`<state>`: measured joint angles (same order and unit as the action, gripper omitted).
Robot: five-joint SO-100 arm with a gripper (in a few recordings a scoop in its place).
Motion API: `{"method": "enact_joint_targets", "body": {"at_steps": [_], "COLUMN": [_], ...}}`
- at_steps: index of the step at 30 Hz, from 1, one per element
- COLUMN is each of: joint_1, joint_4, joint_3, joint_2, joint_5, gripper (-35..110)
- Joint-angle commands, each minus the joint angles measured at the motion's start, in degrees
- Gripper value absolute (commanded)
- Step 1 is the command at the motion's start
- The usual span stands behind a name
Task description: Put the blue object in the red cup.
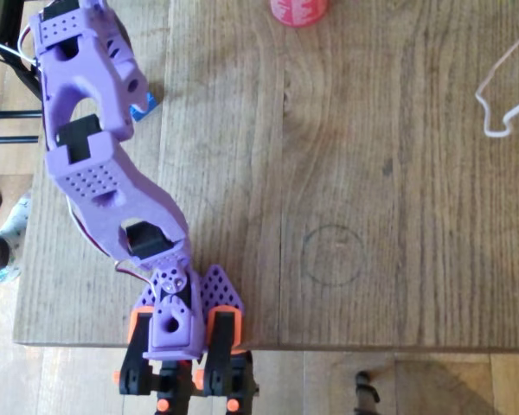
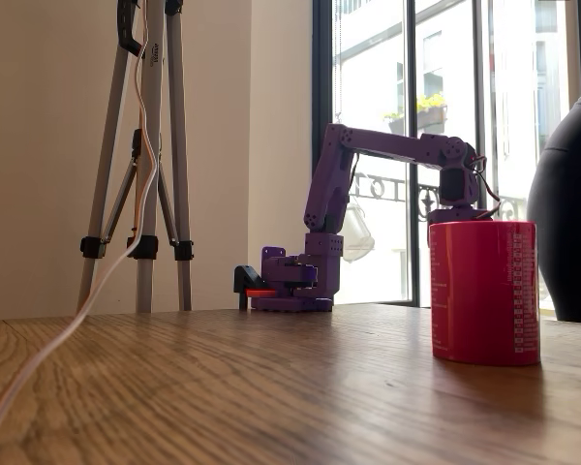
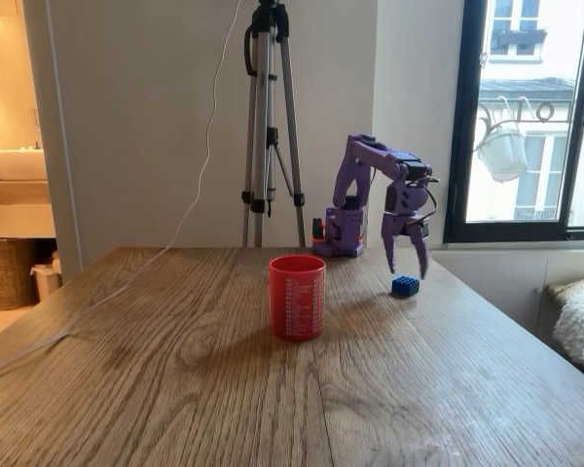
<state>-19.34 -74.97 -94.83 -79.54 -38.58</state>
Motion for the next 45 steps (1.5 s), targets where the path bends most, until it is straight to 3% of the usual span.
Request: {"method": "enact_joint_targets", "body": {"at_steps": [1, 18, 33, 35, 36, 37, 45], "joint_1": [0.18, 5.27, 2.11, 1.85, 1.85, 1.85, 2.64], "joint_4": [-0.97, -1.41, -1.93, -1.93, -1.67, -1.41, -1.05], "joint_3": [4.13, 4.31, 4.31, 4.31, 4.39, 4.48, 4.48], "joint_2": [-1.14, 4.22, 7.56, 7.73, 7.82, 7.91, 8.26], "joint_5": [0.44, -0.18, 5.19, 5.36, 6.59, 7.91, 8.17], "gripper": [39, 39, 36, 26, 7, 1, 1]}}
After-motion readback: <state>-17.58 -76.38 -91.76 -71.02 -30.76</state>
